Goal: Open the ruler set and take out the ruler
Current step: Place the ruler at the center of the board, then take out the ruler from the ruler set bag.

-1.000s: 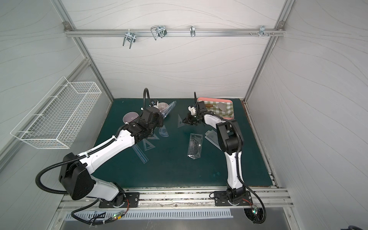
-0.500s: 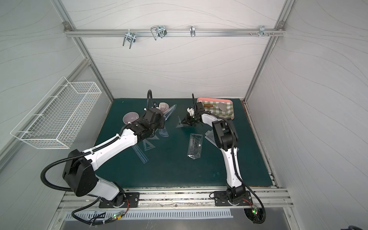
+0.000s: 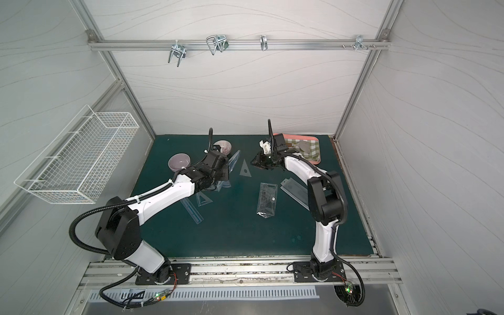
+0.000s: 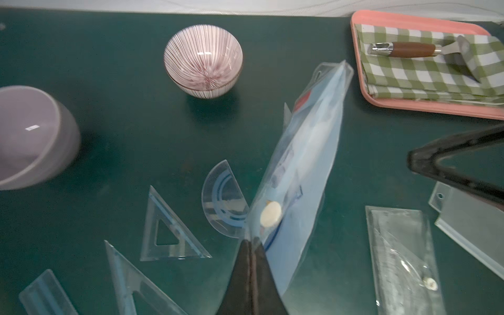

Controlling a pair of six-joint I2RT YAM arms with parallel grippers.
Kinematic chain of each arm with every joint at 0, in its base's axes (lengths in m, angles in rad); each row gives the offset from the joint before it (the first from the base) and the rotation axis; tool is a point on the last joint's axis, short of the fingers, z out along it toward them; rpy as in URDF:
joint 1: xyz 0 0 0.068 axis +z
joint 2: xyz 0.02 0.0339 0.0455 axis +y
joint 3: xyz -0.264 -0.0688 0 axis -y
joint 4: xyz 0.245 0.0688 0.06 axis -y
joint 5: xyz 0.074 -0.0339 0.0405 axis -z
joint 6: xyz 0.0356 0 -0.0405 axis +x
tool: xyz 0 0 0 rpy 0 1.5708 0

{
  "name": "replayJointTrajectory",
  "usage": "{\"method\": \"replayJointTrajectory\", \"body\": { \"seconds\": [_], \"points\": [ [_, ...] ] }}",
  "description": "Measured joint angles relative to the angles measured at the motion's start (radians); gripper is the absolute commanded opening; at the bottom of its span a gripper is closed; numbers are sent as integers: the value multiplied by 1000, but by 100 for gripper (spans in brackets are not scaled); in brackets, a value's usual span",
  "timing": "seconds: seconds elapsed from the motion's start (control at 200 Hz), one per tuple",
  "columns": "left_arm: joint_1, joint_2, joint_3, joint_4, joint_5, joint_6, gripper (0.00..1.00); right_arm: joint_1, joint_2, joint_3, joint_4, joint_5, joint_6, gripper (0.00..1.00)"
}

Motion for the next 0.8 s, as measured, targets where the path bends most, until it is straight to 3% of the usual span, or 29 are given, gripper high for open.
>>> {"method": "replayJointTrajectory", "body": {
  "seconds": [0.29,0.8],
  "points": [
    [6,7,0,2,174,-127,0,106,-22,102,-33,-18,4,13],
    [6,-15,-1,82,226,-245,0,128,35,113,-117,21,-4,11]
  ]
}}
